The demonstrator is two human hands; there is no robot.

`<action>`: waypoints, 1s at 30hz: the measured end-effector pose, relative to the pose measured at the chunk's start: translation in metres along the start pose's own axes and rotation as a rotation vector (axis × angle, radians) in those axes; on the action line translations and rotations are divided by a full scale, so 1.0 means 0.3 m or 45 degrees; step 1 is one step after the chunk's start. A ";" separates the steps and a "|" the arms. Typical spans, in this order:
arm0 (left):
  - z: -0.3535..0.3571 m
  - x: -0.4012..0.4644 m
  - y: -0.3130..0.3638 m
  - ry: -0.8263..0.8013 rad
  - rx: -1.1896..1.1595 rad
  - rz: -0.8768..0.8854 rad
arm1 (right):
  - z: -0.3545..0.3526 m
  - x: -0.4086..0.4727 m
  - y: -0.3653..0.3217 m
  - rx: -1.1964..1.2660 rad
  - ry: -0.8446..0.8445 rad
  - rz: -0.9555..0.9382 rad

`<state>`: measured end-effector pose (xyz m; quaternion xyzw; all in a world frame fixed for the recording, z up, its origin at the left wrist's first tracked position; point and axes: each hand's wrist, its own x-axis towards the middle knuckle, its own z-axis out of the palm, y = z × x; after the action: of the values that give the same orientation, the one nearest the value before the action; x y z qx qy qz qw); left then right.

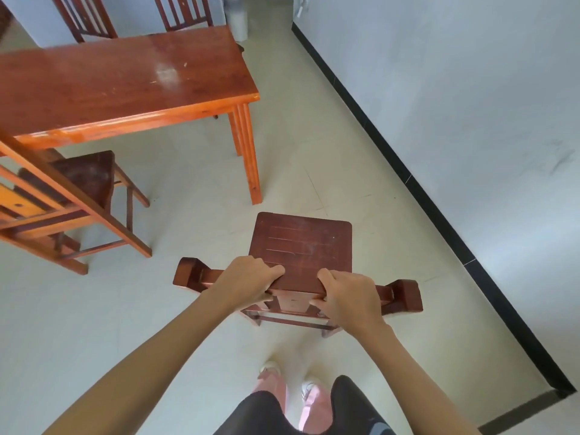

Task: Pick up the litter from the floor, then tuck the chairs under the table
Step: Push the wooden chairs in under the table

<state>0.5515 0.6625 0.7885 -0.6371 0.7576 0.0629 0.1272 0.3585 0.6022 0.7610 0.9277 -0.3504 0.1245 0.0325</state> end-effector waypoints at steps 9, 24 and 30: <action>0.049 -0.136 -0.031 -0.006 -0.051 -0.248 | 0.012 0.072 -0.085 0.084 -0.054 -0.208; 0.113 -0.313 -0.142 0.019 -0.204 -0.709 | 0.048 0.260 -0.278 0.162 -0.108 -0.520; 0.131 -0.284 -0.113 0.463 -0.131 -0.737 | 0.056 0.303 -0.248 0.177 -0.078 -0.553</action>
<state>0.6025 0.7474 0.7762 -0.8319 0.5517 -0.0521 -0.0295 0.4767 0.5974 0.7698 0.9847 -0.1339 0.1101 -0.0159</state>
